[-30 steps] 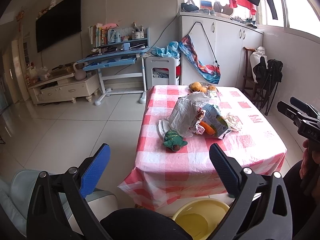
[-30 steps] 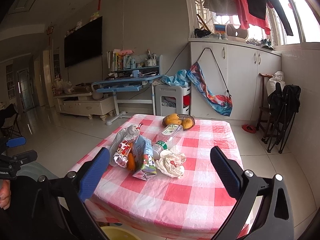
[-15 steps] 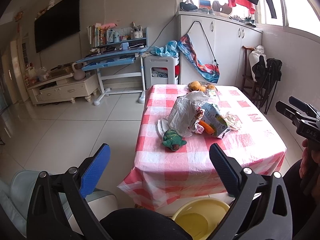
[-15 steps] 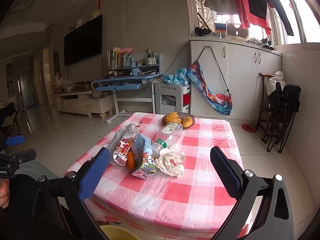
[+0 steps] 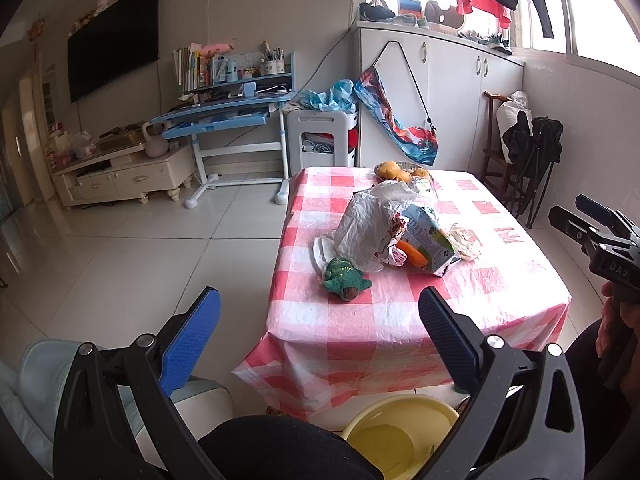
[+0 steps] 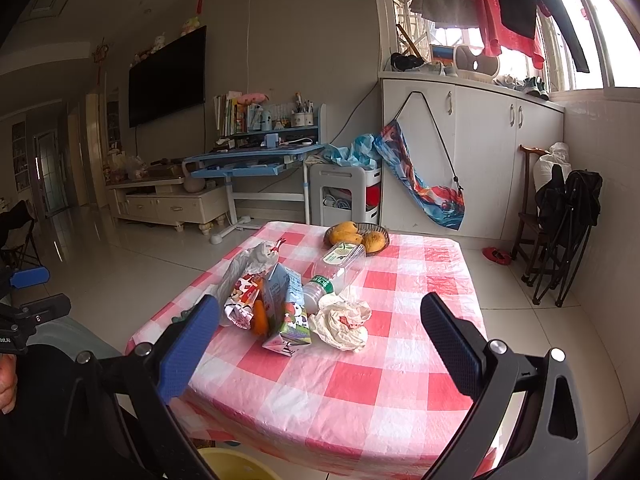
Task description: Collect trash
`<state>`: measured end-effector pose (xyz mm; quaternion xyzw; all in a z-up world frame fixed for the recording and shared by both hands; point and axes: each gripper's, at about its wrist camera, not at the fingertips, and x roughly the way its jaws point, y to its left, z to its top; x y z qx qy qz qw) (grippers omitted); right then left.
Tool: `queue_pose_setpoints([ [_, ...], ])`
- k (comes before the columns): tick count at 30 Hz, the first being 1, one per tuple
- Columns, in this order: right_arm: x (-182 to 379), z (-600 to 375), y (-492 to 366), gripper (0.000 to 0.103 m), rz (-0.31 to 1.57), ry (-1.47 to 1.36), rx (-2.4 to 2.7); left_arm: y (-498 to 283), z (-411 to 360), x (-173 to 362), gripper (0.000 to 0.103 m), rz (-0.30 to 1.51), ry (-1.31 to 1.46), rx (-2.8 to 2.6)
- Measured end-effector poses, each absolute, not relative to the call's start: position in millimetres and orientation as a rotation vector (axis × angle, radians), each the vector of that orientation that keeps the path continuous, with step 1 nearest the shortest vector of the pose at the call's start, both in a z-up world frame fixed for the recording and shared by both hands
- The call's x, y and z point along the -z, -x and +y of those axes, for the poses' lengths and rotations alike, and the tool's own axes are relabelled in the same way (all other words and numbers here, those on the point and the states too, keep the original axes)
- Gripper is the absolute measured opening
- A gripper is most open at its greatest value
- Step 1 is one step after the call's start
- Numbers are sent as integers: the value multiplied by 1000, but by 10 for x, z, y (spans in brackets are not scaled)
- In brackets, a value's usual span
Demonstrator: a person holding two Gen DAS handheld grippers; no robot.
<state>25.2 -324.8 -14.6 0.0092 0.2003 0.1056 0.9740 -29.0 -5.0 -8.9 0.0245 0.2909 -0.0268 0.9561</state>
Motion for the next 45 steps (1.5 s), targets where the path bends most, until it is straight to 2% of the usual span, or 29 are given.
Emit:
queue_pose_setpoints([
  [22,142,-3253,-236,96,412,-20,-213,134,229,143,95,680,49,49],
  [45,124,-3237,-265,96,446,10,-213,51,189,166,95,706,-5,34],
])
